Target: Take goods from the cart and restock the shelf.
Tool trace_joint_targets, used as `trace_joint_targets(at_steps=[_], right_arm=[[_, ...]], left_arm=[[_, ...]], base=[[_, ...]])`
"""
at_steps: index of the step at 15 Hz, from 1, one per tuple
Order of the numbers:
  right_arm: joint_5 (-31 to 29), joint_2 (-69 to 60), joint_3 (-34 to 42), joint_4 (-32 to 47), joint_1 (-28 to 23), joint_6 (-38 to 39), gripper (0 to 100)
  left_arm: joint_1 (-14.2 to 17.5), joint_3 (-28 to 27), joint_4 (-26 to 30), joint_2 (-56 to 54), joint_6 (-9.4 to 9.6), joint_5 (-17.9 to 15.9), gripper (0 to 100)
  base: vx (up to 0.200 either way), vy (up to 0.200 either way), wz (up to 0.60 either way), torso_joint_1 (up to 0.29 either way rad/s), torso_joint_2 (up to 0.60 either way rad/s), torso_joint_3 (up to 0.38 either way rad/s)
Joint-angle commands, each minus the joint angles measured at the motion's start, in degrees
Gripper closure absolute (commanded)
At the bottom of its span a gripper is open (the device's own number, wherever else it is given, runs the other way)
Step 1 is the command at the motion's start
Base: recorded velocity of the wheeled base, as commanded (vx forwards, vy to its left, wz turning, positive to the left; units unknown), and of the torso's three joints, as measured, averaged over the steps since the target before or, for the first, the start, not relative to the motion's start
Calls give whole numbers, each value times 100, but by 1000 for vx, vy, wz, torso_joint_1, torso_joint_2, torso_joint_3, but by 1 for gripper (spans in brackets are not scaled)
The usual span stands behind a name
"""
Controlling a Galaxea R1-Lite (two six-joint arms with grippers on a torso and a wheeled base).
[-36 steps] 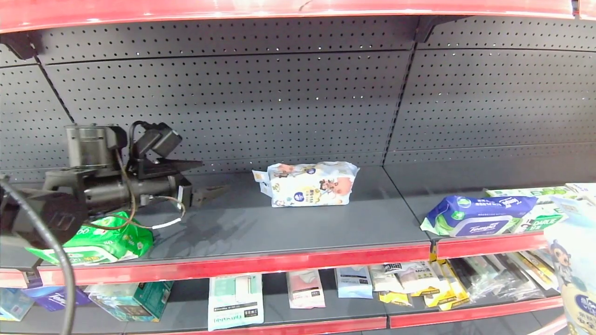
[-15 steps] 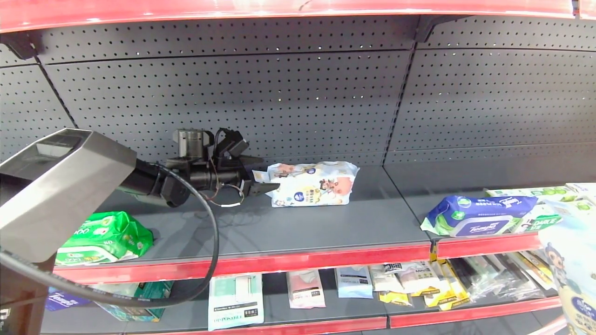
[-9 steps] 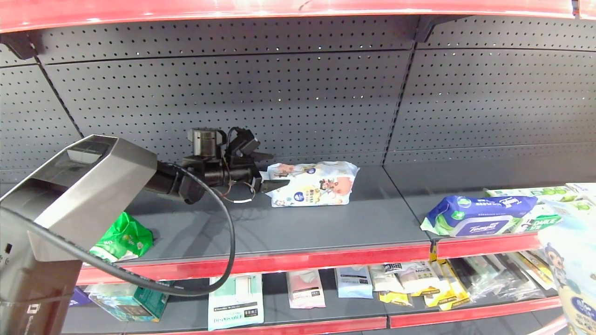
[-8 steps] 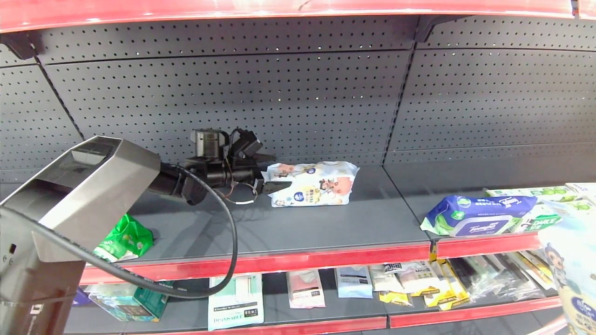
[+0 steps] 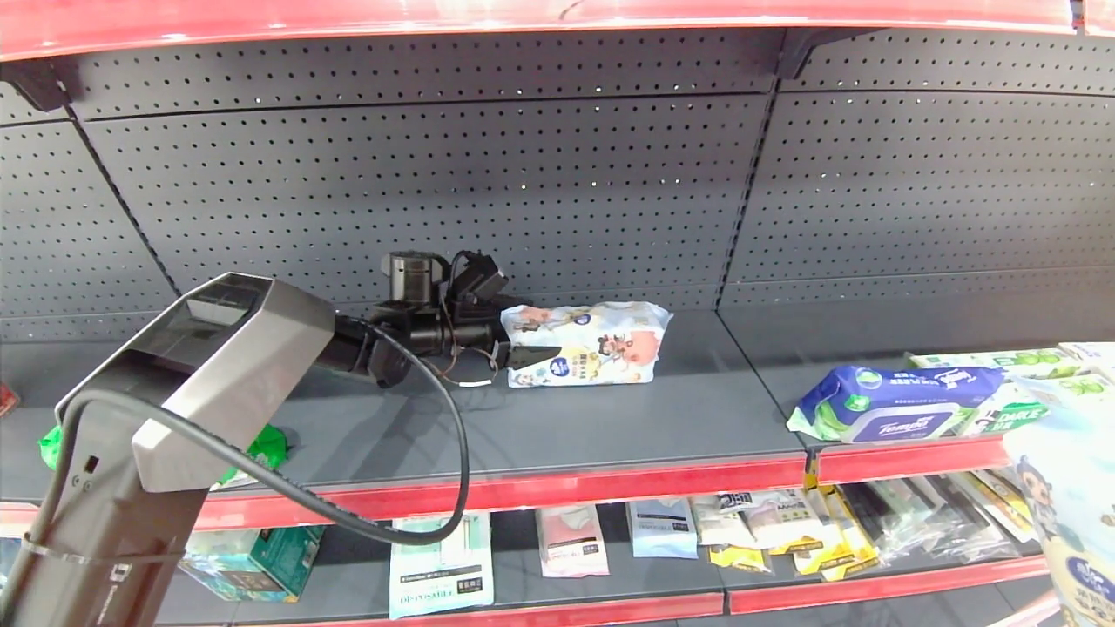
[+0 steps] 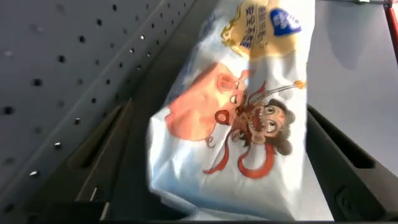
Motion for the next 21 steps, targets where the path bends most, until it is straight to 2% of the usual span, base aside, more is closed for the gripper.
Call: trace_joint_targets(at_steps=[1, 6, 7, 12, 13, 14, 15, 16, 19, 20, 21], right_arm=[[2, 9, 0, 2, 0, 2, 100], [2, 9, 0, 2, 0, 2, 100], [2, 9, 0, 2, -9, 2, 100], [2, 9, 0, 2, -27, 10, 100], [2, 9, 0, 2, -44, 10, 100], [2, 9, 0, 2, -53, 10, 100], [2, 9, 0, 2, -53, 10, 100], [2, 9, 0, 2, -53, 10, 100], [2, 18, 0, 2, -53, 19, 100], [10, 27, 0, 2, -53, 19, 100], [10, 44, 0, 2, -53, 28, 100]], left_arm=[[-30, -125, 12, 111, -21, 2, 0], [-30, -186, 118, 172, -65, 125, 0], [-30, -177, 126, 172, -65, 125, 100], [-21, 7, 82, 32, -48, 64, 100], [-21, 245, 82, -144, -48, 55, 100], [-12, 842, 100, -584, -65, -24, 100], [14, 1211, 74, -803, -48, -139, 100], [93, 1765, 39, -1164, 14, -279, 100], [313, 2635, 3, -1753, 111, -446, 100], [515, 3268, 12, -2113, 524, -604, 100], [621, 3523, 3, -2192, 831, -692, 100]], base=[[0, 0, 0, 0, 0, 0], [0, 0, 0, 0, 0, 0], [0, 0, 0, 0, 0, 0], [0, 0, 0, 0, 0, 0], [0, 0, 0, 0, 0, 0], [0, 0, 0, 0, 0, 0], [0, 0, 0, 0, 0, 0], [0, 0, 0, 0, 0, 0], [0, 0, 0, 0, 0, 0], [0, 0, 0, 0, 0, 0], [0, 0, 0, 0, 0, 0]])
